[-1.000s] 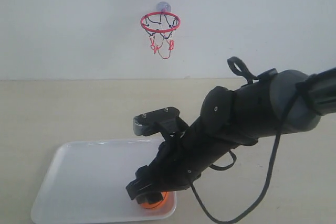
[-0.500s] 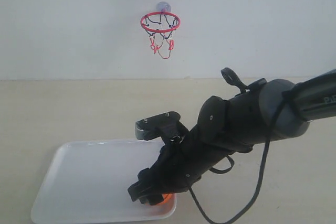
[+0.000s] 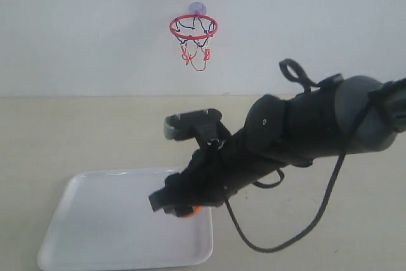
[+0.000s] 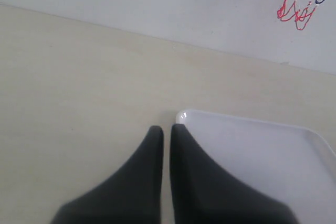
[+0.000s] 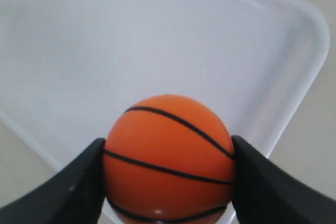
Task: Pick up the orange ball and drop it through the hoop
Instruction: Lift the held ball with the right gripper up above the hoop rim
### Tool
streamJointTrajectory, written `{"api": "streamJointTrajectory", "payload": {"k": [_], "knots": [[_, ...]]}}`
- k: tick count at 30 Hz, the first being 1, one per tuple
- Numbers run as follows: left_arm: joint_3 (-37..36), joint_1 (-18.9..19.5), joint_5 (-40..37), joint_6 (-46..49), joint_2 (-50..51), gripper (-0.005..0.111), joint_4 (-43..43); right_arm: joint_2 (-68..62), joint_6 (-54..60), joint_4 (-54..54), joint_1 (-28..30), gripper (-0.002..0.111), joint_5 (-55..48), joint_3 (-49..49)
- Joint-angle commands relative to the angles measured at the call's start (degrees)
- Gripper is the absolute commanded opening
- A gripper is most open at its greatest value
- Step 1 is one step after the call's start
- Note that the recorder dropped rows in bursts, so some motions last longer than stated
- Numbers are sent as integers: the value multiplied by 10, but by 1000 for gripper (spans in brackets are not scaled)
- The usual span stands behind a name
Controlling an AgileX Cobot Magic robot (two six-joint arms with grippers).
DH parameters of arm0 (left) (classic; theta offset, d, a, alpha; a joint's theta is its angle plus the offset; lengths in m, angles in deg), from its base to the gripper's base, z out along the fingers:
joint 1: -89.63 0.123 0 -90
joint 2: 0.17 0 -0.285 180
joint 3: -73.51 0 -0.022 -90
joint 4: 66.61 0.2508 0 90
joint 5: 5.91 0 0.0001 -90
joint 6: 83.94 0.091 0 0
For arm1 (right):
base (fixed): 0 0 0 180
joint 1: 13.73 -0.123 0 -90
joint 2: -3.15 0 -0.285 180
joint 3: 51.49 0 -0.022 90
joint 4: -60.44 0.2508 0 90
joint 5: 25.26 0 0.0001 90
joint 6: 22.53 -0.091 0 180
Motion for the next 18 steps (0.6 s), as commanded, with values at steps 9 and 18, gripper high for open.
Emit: {"api": "streamJointTrajectory", "payload": {"k": [9,18], "knots": [[-2,2,2,-3,-2,4,1,36,-34,23,138,0,-67,-198],[-2,2,2,-3,-2,4,1,-22,111,227,229,0,-88,-339]]}}
